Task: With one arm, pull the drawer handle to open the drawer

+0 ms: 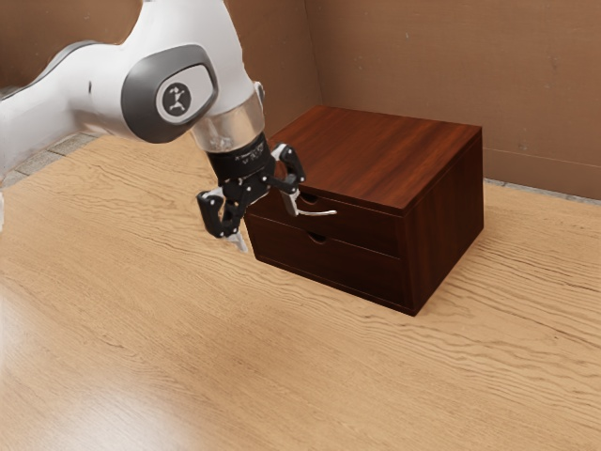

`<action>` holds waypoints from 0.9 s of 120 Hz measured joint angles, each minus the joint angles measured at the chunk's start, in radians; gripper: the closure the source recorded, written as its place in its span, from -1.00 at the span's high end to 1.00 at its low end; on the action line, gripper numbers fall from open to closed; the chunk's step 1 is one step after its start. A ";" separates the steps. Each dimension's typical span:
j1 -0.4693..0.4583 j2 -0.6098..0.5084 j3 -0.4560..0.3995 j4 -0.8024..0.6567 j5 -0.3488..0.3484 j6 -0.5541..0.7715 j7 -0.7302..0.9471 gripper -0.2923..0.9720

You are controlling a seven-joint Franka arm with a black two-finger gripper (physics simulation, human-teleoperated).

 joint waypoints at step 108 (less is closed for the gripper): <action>0.082 0.140 -0.022 0.045 -0.008 0.226 -0.092 0.54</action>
